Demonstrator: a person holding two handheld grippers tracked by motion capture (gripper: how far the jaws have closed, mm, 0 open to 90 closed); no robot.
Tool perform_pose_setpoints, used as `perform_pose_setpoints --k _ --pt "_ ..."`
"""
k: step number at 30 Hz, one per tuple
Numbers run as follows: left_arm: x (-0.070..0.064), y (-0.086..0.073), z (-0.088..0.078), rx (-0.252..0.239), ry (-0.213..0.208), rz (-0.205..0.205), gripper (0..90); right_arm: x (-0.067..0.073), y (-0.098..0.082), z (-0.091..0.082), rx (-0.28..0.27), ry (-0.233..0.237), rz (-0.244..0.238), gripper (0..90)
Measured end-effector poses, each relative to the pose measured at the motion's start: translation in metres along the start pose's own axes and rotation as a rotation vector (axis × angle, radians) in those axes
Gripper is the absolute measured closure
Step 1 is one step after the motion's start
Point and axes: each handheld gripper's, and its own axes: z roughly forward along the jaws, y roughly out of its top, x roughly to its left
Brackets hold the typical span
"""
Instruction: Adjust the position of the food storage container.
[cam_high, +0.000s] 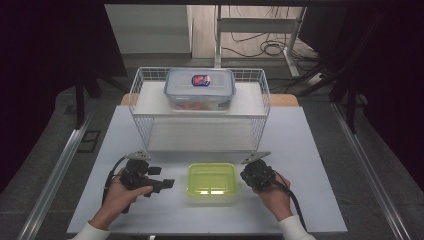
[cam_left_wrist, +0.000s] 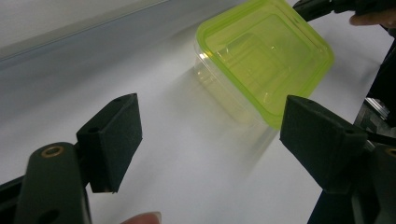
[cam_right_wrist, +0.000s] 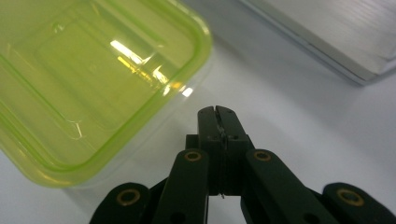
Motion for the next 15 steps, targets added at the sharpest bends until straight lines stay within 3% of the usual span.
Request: perform_pose_setpoints --k 5,9,11,14,15 --pt "0.000 0.000 -0.001 -0.012 0.016 -0.015 19.2 -0.015 -0.008 -0.012 -0.047 0.032 0.086 88.7" --pt "0.002 0.001 -0.001 -0.020 0.029 -0.038 18.5 -0.021 -0.012 -0.018 -0.073 0.052 0.119 84.4" --pt "0.003 0.001 -0.002 -0.026 0.039 -0.049 18.3 -0.023 -0.014 -0.020 -0.082 0.063 0.137 75.7" --pt "0.004 0.001 -0.002 -0.039 0.048 -0.069 18.0 -0.027 -0.014 -0.022 -0.125 0.064 0.197 47.5" --pt "0.004 0.001 -0.002 -0.041 0.049 -0.072 17.9 -0.029 -0.015 -0.024 -0.149 0.077 0.221 42.0"
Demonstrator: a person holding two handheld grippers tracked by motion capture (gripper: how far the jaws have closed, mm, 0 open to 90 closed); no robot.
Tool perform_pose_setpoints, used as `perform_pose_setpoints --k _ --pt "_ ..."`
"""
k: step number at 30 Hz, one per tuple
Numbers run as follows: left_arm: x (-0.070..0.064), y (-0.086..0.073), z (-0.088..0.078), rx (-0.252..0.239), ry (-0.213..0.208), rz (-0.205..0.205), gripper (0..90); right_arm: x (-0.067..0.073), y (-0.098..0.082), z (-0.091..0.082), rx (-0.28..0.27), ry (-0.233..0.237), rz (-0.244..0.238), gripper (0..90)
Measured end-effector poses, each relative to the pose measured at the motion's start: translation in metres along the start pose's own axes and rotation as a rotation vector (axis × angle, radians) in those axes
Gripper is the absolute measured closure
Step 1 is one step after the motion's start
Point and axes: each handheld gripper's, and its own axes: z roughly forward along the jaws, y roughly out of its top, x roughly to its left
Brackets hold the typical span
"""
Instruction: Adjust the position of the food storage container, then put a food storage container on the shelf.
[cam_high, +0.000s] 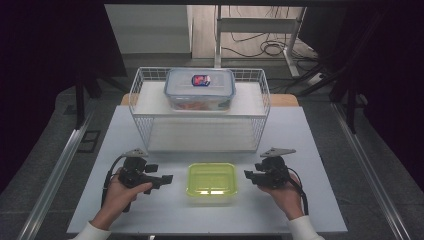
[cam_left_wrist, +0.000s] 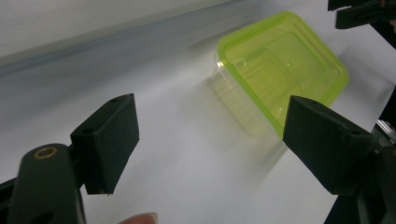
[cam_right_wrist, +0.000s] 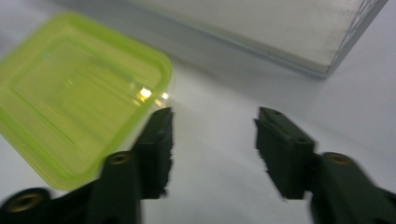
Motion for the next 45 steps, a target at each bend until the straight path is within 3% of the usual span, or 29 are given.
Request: perform_pose_setpoints --k 4,8,18,27,31,38,45 --pt "0.000 0.001 0.002 -0.009 0.000 -0.012 17.3 0.001 -0.001 -0.003 -0.035 0.002 0.003 29.3" --pt "-0.002 0.003 0.006 -0.023 -0.003 -0.025 16.9 0.001 -0.003 -0.004 -0.041 0.068 0.040 27.7" --pt "-0.004 0.009 0.020 -0.028 -0.049 -0.077 16.8 -0.004 -0.001 -0.004 -0.069 0.152 0.113 27.9" --pt "-0.004 0.013 0.039 0.004 -0.063 -0.113 18.3 0.000 0.004 0.006 -0.049 0.179 0.118 29.3" --pt "-0.004 0.013 0.048 0.022 -0.090 -0.141 19.2 0.003 0.003 0.009 -0.034 0.193 0.117 30.2" --pt "-0.008 0.009 0.056 0.054 -0.090 -0.131 22.8 0.005 0.001 0.022 -0.004 0.234 0.140 32.4" --pt "-0.009 0.007 0.066 0.073 -0.146 -0.170 30.2 0.011 0.000 0.028 0.011 0.248 0.142 35.5"
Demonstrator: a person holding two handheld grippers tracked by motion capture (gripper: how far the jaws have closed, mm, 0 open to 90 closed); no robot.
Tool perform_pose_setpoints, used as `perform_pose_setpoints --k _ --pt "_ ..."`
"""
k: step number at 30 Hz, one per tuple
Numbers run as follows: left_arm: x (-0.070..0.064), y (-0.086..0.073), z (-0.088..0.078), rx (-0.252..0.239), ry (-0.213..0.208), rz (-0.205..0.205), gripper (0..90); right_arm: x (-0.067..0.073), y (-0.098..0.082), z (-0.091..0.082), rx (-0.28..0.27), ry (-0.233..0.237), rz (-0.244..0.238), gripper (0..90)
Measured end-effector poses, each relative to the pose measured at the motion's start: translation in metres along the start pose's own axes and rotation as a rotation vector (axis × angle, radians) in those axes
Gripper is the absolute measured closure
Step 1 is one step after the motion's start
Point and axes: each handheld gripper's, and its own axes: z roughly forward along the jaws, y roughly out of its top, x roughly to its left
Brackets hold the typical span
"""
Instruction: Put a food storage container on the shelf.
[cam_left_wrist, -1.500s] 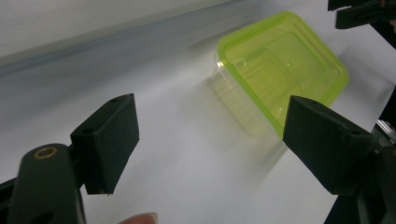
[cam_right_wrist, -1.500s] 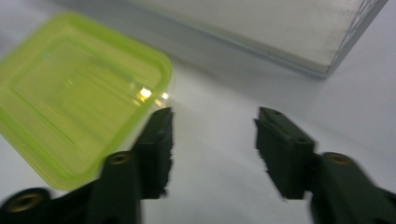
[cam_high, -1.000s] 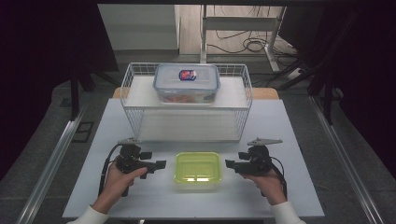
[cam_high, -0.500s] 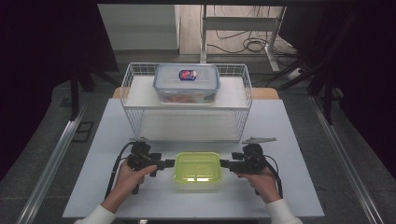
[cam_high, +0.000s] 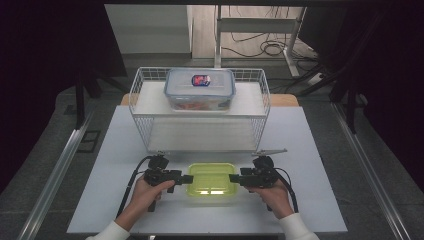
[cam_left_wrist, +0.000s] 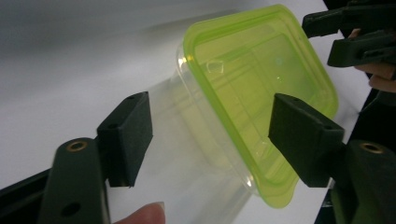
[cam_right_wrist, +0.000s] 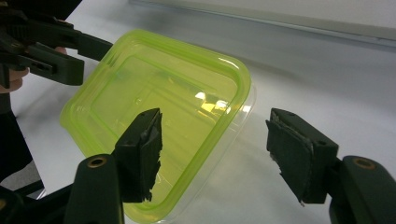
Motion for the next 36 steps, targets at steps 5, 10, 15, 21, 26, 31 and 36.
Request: perform_pose_setpoints --k 5,10,15,21,26,31,36 --pt "0.000 0.001 0.005 0.007 -0.023 -0.009 35.5 -0.003 -0.001 0.001 0.003 0.007 0.016 38.4" --pt "0.001 0.000 0.008 0.024 -0.034 -0.010 41.8 -0.006 -0.004 0.005 0.009 0.031 0.045 43.7" --pt "0.000 -0.001 0.011 0.033 -0.060 -0.008 47.0 -0.008 -0.007 0.010 0.028 0.061 0.058 49.0" --pt "0.000 -0.001 0.011 0.034 -0.076 -0.017 54.5 -0.008 -0.009 0.011 0.032 0.087 0.077 60.5" --pt "-0.004 -0.004 0.007 0.006 -0.038 -0.002 65.0 -0.007 -0.012 0.008 0.024 0.100 0.095 66.2" --pt "-0.004 -0.009 0.003 -0.022 -0.059 -0.010 69.0 -0.004 -0.016 0.004 0.005 0.107 0.113 70.2" --pt "-0.009 -0.013 -0.001 -0.037 -0.058 -0.004 71.9 -0.002 -0.019 0.000 -0.008 0.115 0.113 72.2"
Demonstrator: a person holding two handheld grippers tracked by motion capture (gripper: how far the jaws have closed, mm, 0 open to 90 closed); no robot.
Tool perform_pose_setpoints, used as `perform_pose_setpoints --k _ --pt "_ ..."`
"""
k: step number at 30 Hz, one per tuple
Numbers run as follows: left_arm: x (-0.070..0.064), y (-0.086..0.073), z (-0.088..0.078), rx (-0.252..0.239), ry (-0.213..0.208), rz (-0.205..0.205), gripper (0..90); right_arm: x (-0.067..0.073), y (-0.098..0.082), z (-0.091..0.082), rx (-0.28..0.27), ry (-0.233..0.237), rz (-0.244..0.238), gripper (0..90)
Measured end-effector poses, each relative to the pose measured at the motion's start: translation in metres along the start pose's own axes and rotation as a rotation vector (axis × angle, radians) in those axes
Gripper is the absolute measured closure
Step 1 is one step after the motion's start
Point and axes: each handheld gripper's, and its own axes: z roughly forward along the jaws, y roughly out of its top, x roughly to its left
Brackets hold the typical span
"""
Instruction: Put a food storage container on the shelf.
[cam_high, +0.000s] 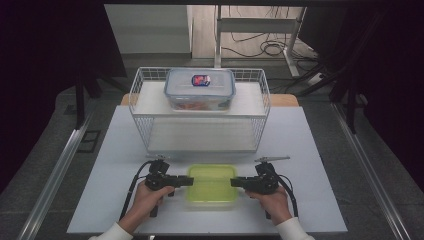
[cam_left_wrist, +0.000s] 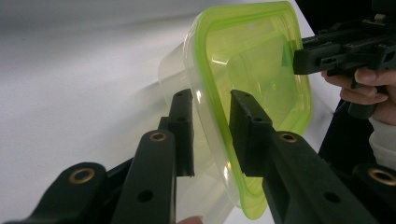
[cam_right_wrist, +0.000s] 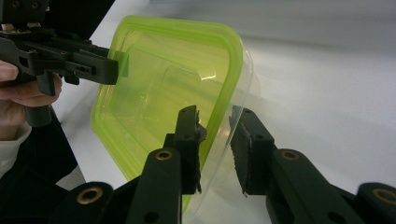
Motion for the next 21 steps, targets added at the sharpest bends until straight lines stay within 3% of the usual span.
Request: perform_pose_setpoints --k 11,21 --pt "-0.010 -0.004 -0.006 -0.014 -0.002 0.046 75.4 0.001 -0.003 -0.008 -0.027 0.014 0.024 77.7" --pt "-0.018 -0.006 -0.014 -0.054 -0.001 0.083 78.3 0.009 -0.005 -0.013 -0.049 0.001 -0.001 79.1"
